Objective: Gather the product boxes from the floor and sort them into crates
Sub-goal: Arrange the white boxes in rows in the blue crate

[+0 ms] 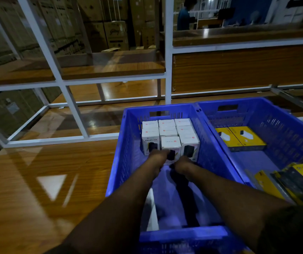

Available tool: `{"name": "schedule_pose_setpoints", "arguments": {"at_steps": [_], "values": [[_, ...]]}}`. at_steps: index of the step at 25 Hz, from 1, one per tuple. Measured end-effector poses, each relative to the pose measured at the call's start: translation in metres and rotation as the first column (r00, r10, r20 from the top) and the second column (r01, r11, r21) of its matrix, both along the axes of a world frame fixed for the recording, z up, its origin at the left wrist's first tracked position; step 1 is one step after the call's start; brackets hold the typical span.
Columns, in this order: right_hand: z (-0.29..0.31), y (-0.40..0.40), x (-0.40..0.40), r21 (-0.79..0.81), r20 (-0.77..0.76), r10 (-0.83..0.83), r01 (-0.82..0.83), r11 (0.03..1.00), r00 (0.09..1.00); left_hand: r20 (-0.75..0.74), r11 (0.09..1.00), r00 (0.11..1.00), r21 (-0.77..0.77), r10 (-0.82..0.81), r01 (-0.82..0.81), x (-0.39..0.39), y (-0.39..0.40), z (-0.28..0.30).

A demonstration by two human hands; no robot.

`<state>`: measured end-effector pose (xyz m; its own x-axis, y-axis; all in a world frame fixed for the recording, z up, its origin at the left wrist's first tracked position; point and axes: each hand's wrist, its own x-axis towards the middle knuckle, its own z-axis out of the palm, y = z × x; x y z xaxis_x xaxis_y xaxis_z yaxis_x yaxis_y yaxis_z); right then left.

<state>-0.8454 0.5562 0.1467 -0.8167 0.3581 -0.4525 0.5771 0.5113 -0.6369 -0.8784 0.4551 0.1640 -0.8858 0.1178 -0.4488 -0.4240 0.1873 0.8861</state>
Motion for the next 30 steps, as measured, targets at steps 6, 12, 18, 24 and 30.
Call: {"name": "schedule_pose_setpoints", "arguments": {"at_steps": [6,12,18,24,30], "values": [[0.03,-0.052,0.033,-0.222,-0.177,0.492,-0.521,0.824,0.853,-0.13,0.987,0.98,-0.022,0.154,-0.158,-0.004,-0.028,0.035],[0.043,-0.101,0.059,0.037,0.182,0.854,-0.871,0.489,0.487,-0.131,0.986,0.977,-0.006,0.166,-0.168,0.001,-0.052,0.041],[0.043,-0.108,0.063,0.068,0.312,0.836,-0.889,0.454,0.451,-0.059,0.992,0.99,0.032,0.127,-0.125,0.011,-0.059,0.042],[0.075,-0.032,0.039,-0.521,-0.168,0.207,-0.265,0.811,0.964,-0.071,0.983,0.985,0.113,0.156,-0.148,0.005,-0.061,0.053],[0.081,0.001,0.02,-0.826,-0.152,-0.217,-0.003,0.564,0.964,-0.116,0.989,0.993,0.145,0.035,-0.018,0.009,-0.06,0.065]]}}
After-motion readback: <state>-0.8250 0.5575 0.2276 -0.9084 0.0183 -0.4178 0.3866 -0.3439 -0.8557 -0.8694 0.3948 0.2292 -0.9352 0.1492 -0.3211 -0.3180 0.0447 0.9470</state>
